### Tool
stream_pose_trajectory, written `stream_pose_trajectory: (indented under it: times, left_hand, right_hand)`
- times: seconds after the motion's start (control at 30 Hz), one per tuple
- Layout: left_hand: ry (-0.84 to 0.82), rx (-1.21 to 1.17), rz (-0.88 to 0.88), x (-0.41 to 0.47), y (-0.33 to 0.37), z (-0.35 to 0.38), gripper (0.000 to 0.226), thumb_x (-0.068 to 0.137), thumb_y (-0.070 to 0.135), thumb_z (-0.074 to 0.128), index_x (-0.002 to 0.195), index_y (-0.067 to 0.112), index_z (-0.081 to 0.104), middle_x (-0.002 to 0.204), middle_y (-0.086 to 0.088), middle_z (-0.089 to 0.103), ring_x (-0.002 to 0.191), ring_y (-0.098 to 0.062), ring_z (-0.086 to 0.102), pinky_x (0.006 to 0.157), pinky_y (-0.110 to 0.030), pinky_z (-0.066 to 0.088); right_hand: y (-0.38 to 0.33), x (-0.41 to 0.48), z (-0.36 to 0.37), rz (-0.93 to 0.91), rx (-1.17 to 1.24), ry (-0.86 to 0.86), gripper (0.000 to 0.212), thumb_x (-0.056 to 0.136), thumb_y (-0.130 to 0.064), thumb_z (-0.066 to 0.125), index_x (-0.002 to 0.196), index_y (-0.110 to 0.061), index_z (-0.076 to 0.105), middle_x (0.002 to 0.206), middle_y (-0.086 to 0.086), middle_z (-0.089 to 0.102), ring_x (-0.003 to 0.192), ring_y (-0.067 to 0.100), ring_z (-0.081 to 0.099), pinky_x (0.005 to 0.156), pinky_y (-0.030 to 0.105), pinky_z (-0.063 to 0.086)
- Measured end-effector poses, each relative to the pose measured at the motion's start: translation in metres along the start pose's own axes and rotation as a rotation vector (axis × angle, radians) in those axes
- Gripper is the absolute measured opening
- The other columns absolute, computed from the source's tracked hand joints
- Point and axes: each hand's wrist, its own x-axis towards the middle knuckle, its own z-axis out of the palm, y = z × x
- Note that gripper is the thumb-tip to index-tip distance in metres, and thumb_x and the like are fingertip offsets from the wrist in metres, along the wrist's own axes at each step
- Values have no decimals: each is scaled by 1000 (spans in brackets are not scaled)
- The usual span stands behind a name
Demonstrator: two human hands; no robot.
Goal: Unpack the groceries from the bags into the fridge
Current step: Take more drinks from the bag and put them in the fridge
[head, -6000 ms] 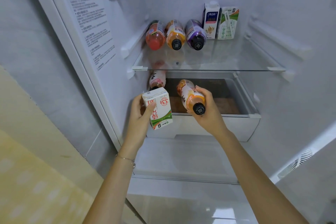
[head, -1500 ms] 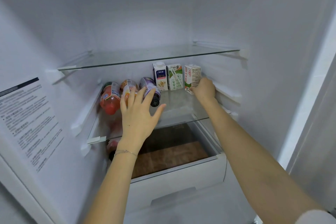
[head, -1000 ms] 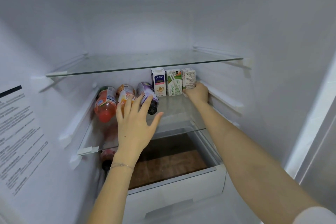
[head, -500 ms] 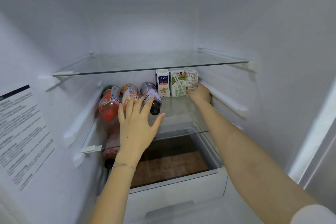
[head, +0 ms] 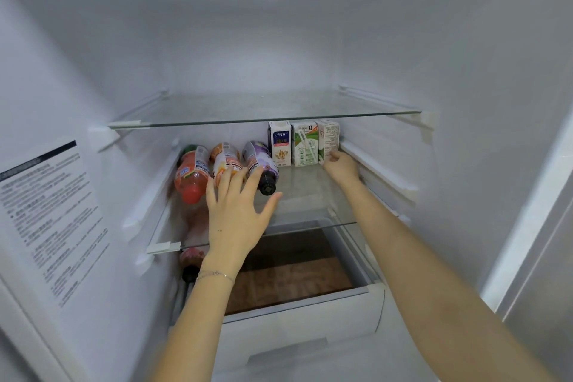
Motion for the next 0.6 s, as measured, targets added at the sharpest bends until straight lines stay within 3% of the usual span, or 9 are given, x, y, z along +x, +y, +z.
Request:
stream_pose_trajectory:
  times: [0.07, 0.2, 0.47, 0.6]
  left_hand:
    - [-1, 1, -1, 0, 0, 0, 69, 89, 67, 24, 140, 26, 46, 140, -2, 51, 139, -24, 34, 117, -50, 17]
    - [4, -18, -6, 0, 0, 0, 70, 89, 68, 24, 140, 26, 46, 139, 0, 51, 139, -23, 34, 117, -50, 16]
    - [37, -60, 1, 2, 0, 0, 68, 88, 67, 32, 136, 22, 51, 136, -1, 54, 136, -22, 37, 117, -46, 17]
    - [119, -89, 102, -2, -1, -1, 54, 92, 53, 43, 131, 18, 56, 135, -4, 56, 135, -27, 38, 117, -47, 21]
  right_hand:
    - [0, 1, 2, 0, -55, -48, 39, 96, -8, 45, 134, -9, 53, 131, 11, 58, 117, 28, 55, 85, 27, 40]
    - [3, 4, 5, -20, -96, -73, 33, 94, -9, 45, 123, -13, 61, 121, 11, 63, 97, 23, 55, 78, 28, 42]
    - [-11, -24, -5, -92, -84, -78, 48, 89, -15, 56, 137, -21, 51, 134, 3, 58, 120, 24, 54, 90, 31, 42]
    - [-19, -72, -18, -254, -350, 0, 45, 88, -27, 56, 132, -29, 52, 130, 0, 59, 116, 24, 55, 96, 40, 45]
